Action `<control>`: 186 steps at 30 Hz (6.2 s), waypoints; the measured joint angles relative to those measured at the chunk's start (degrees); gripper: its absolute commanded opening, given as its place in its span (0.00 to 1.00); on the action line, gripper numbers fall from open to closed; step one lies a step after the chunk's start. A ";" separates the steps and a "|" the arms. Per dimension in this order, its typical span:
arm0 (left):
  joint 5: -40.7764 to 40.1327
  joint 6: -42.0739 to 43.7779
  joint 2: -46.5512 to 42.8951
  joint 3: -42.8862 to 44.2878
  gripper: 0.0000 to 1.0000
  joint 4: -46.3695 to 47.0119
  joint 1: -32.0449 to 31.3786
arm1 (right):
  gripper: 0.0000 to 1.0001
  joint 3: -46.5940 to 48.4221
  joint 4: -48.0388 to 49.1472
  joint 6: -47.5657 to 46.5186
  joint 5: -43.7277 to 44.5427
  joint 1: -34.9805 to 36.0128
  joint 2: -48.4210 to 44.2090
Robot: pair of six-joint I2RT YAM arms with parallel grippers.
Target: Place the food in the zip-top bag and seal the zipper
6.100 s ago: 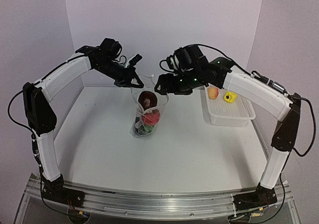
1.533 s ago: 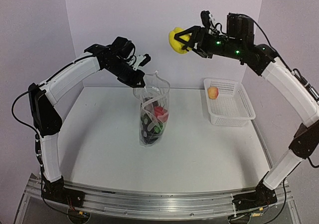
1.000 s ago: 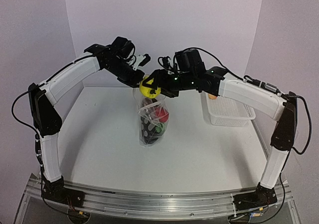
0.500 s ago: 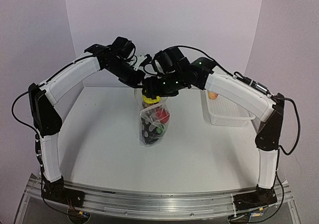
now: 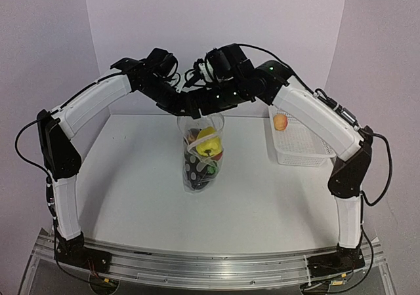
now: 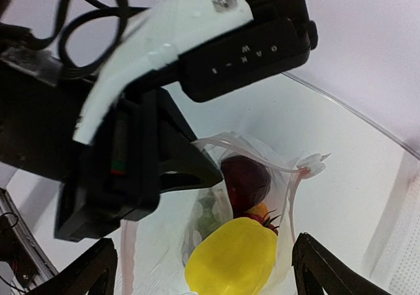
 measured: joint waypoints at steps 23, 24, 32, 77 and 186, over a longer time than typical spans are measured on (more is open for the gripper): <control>-0.03 -0.02 -0.14 -0.10 0.00 -0.02 -0.12 | 0.98 -9.36 4.55 15.00 -6.19 -43.32 -6.77; -0.07 -0.02 -0.14 -0.12 0.00 -0.02 -0.12 | 0.98 -8.57 4.49 16.23 -6.92 -44.32 -3.39; -0.53 0.04 -0.23 -0.67 0.00 0.00 -0.09 | 0.97 2.26 4.02 22.93 -11.33 -48.08 21.35; -1.67 0.52 -0.25 -0.96 0.00 -0.02 -0.07 | 0.52 -7.29 18.47 17.63 -9.95 -48.81 25.68; 9.11 -3.83 -2.06 -4.62 0.26 0.27 2.48 | 0.00 -25.04 7.38 15.78 -6.67 -7.53 -7.70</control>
